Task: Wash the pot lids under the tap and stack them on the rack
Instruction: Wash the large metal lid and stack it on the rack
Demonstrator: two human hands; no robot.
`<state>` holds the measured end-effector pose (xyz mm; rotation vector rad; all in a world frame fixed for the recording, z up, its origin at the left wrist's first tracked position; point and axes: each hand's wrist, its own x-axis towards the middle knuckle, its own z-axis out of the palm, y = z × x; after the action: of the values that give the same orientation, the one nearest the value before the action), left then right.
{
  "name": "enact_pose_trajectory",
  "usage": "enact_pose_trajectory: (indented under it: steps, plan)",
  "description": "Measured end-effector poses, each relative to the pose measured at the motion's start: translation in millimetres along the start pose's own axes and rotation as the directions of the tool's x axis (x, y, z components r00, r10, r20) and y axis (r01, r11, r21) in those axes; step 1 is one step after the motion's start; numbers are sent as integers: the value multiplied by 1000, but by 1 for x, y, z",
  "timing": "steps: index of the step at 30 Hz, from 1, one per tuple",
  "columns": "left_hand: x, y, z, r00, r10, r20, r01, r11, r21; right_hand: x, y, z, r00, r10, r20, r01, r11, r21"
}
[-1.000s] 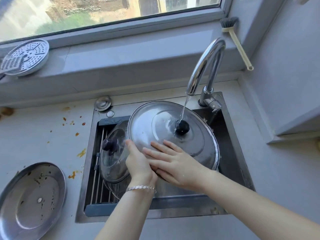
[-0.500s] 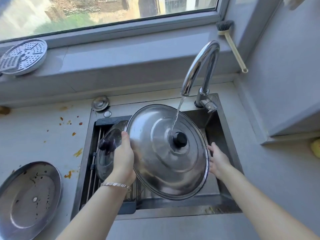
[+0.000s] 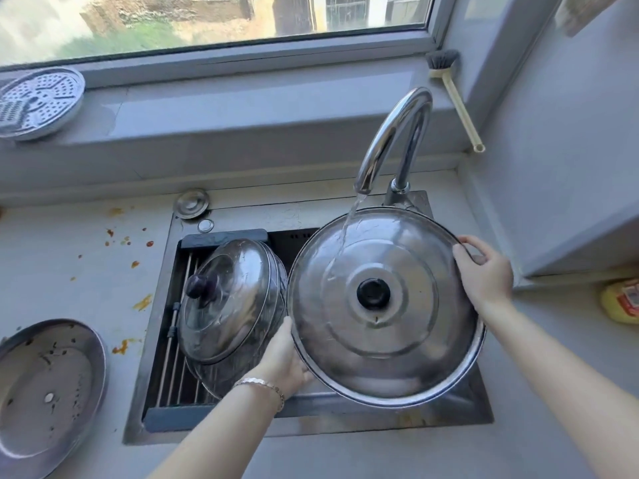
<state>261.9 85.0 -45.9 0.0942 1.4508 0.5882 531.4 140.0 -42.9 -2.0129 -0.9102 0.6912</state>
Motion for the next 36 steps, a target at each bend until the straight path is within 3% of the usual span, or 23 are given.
enact_pose_trajectory:
  steps: [2, 7, 11, 15, 18, 20, 22, 25, 26, 28, 30, 32, 36]
  plan:
    - [-2, -1, 8, 1000, 16, 4, -15, 995, -101, 1, 1, -1, 999, -26, -37, 30, 995, 91]
    - [-9, 11, 2, 969, 247, -20, -247, 953, -176, -5, 15, 9, 1000, 7, -11, -4, 975, 222]
    - [-16, 32, -14, 889, 439, -131, -442, 897, 11, -18, 20, 31, 996, 62, 61, -76, 964, 253]
    - [-36, 60, -35, 740, 634, -225, -585, 771, 251, -43, 18, 56, 959, 91, 268, -131, 982, 136]
    - [-51, 76, -42, 636, 738, -227, -644, 669, 371, -61, 24, 69, 871, 159, 466, -159, 987, -39]
    - [-55, 78, -40, 605, 771, -199, -635, 619, 462, -69, 20, 71, 816, 213, 537, -136, 974, -180]
    - [-58, 73, -31, 601, 789, -126, -622, 561, 547, -71, 7, 71, 810, 209, 547, -62, 960, -274]
    - [-58, 59, -7, 671, 742, 3, -592, 533, 605, -68, -34, 61, 812, 126, 570, -5, 978, -209]
    - [-57, 53, 4, 697, 716, 33, -571, 527, 630, -68, -50, 57, 774, 151, 615, -55, 984, -172]
    - [-56, 43, 25, 721, 687, 88, -561, 506, 655, -69, -81, 47, 623, 242, 744, -196, 969, -151]
    - [-57, 32, 47, 712, 683, 163, -588, 453, 669, -70, -101, 39, 528, 307, 792, -212, 951, -227]
    - [-63, 21, 66, 682, 680, 270, -637, 371, 676, -69, -109, 34, 575, 333, 747, -99, 935, -341]
    - [-65, 4, 80, 664, 555, 501, -743, 414, 527, -60, -100, 17, 771, 209, 601, 187, 828, -528]
